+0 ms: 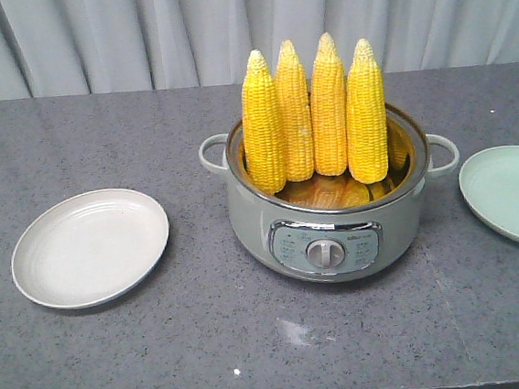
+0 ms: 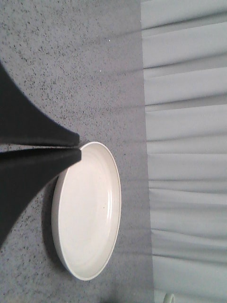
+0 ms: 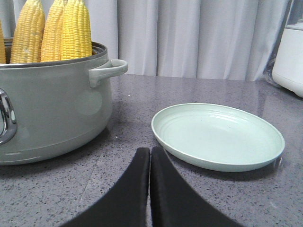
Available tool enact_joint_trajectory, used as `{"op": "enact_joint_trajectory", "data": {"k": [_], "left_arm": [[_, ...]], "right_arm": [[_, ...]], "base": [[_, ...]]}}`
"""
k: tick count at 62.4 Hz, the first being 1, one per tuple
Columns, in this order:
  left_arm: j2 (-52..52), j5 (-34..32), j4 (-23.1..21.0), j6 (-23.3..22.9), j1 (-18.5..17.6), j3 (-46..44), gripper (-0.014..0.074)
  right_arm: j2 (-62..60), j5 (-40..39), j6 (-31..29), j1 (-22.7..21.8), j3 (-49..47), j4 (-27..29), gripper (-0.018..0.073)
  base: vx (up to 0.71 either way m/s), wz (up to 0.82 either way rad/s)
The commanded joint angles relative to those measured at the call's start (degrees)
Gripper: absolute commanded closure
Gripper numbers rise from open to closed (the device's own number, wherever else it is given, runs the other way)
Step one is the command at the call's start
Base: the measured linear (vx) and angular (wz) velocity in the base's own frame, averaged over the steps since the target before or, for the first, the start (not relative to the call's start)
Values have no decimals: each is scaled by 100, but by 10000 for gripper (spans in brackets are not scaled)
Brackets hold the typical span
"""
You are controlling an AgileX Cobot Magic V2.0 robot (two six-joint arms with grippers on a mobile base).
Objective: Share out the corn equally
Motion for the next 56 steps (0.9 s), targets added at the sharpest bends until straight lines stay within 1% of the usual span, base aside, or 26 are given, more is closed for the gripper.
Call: {"op": "enact_joint_trajectory", "data": {"k": [1, 56], "left_arm": [[-99, -420, -12, -62, -10, 15, 603], [-99, -420, -12, -62, -10, 15, 603]], "right_arm": [[-39, -445, -3, -27, 45, -27, 564], [-39, -445, -3, -27, 45, -27, 564]], "base": [[0, 1], [0, 0]]}}
